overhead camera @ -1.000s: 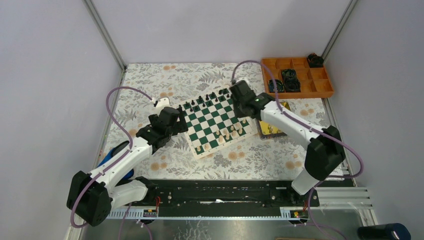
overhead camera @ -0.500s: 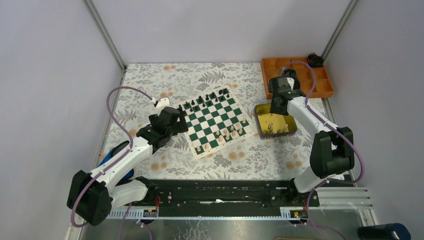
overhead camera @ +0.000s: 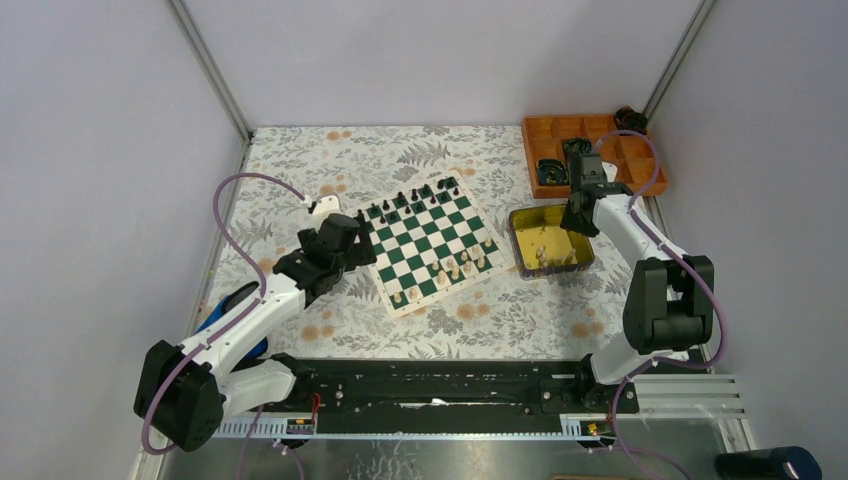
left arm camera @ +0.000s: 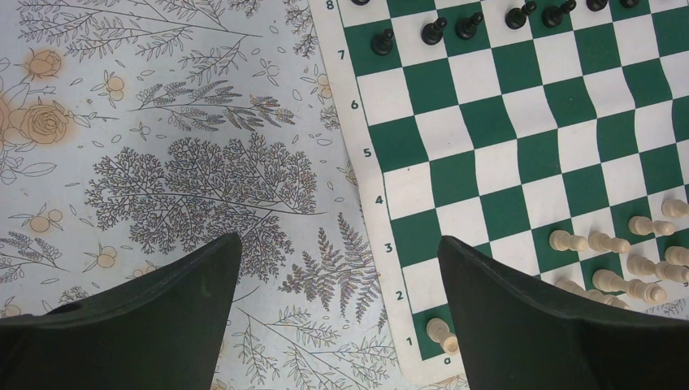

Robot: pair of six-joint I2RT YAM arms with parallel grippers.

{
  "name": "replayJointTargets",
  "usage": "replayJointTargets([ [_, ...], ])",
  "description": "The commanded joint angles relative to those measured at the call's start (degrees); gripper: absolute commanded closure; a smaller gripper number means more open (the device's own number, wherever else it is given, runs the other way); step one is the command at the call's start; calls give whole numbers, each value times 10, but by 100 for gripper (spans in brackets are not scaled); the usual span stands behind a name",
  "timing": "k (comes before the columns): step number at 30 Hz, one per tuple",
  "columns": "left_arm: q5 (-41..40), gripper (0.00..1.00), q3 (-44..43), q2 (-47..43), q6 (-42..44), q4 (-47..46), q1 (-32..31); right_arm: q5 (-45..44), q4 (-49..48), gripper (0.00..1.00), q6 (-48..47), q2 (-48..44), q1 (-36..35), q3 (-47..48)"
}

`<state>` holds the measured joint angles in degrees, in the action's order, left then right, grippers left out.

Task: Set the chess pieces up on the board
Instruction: Pick up the chess piece from the storage box.

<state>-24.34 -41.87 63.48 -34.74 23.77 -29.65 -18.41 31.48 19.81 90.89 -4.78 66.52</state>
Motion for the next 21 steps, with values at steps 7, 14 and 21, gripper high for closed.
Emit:
replayJointTargets([
  [7,4,1,0,4,12,-30,-3,24,5,60,12,0,18,-29],
  [14,5,1,1,5,12,-30,-3,34,-8,60,15,12,21,-44],
  [21,4,1,1,7,12,-30,-3,39,-18,60,14,24,27,-51],
])
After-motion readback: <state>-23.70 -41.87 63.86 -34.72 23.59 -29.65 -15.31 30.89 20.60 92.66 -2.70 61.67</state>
